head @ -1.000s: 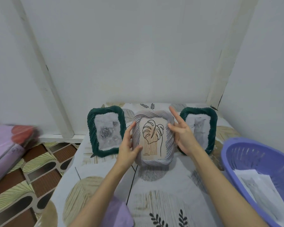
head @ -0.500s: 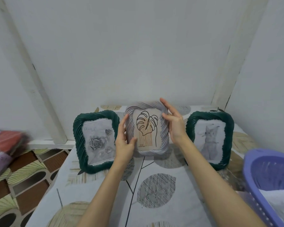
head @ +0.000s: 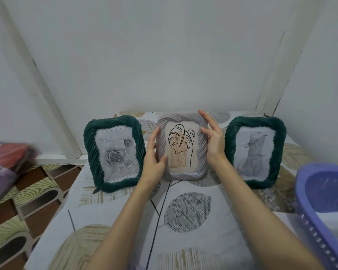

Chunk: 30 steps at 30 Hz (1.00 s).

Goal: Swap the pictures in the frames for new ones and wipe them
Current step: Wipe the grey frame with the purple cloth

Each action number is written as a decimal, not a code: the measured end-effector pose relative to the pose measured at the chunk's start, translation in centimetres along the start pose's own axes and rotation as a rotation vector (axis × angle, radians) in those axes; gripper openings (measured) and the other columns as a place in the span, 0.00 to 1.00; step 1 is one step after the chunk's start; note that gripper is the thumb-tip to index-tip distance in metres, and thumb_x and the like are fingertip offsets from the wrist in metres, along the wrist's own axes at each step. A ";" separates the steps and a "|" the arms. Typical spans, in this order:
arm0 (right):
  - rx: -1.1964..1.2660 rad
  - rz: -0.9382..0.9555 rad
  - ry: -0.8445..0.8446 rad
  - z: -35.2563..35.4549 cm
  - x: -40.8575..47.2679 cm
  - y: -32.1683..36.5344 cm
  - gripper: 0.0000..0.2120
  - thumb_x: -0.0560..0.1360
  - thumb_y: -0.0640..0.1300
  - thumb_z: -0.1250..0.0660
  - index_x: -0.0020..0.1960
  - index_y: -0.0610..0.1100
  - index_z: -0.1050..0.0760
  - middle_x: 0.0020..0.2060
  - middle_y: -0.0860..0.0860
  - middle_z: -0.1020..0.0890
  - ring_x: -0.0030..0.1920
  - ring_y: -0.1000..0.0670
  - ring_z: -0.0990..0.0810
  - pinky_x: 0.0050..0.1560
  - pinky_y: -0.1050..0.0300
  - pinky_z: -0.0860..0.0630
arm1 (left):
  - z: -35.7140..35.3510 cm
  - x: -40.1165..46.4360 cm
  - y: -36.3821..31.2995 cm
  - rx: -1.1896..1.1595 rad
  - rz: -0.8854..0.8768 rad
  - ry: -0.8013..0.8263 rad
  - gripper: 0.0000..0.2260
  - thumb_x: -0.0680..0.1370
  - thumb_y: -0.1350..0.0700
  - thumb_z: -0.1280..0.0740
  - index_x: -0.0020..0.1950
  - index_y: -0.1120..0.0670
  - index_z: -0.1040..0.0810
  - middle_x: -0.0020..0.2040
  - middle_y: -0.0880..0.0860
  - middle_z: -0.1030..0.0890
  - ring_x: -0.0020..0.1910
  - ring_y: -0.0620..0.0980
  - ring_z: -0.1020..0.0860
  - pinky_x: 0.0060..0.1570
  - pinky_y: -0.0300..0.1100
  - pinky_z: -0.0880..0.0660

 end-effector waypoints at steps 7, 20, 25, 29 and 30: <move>0.002 0.010 0.009 -0.1 -0.8 0.3 0.24 0.73 0.28 0.44 0.60 0.51 0.27 0.59 0.55 0.24 0.63 0.58 0.29 0.70 0.57 0.36 | 0.1 -1.0 -0.3 -0.002 0.017 0.014 0.38 0.76 0.72 0.41 0.67 0.29 0.41 0.73 0.49 0.37 0.69 0.53 0.33 0.63 0.57 0.29; -0.052 0.000 -0.024 0.3 -0.6 0.6 0.24 0.73 0.27 0.44 0.65 0.42 0.28 0.58 0.55 0.23 0.55 0.68 0.27 0.56 0.73 0.30 | -0.4 -1.2 0.0 0.033 0.012 -0.007 0.38 0.75 0.71 0.40 0.69 0.31 0.41 0.73 0.49 0.36 0.70 0.55 0.34 0.66 0.59 0.33; -0.053 -0.002 -0.022 0.1 -0.7 0.6 0.24 0.73 0.27 0.44 0.65 0.43 0.29 0.58 0.56 0.24 0.55 0.69 0.27 0.55 0.74 0.30 | -0.3 -1.0 0.3 0.040 0.002 -0.004 0.38 0.75 0.71 0.40 0.70 0.32 0.42 0.73 0.48 0.36 0.70 0.54 0.34 0.66 0.59 0.33; -0.083 0.002 -0.012 0.1 -0.7 0.4 0.24 0.74 0.27 0.44 0.66 0.45 0.30 0.60 0.55 0.25 0.60 0.64 0.28 0.60 0.72 0.32 | -0.2 -1.2 0.2 0.065 -0.015 -0.002 0.38 0.75 0.71 0.39 0.71 0.33 0.42 0.73 0.45 0.37 0.71 0.54 0.35 0.67 0.59 0.34; -0.094 0.002 -0.009 0.1 -0.8 0.4 0.25 0.74 0.27 0.44 0.67 0.44 0.31 0.61 0.56 0.26 0.61 0.63 0.29 0.60 0.73 0.32 | -0.2 -1.2 0.2 0.083 -0.020 -0.005 0.37 0.74 0.70 0.39 0.71 0.33 0.42 0.73 0.44 0.38 0.71 0.53 0.35 0.67 0.59 0.35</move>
Point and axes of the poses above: each hand's wrist, its own x-axis towards the middle knuckle, its own z-axis out of the back of the hand, y = z × x, the point moved 1 cm from there along x, towards the middle knuckle
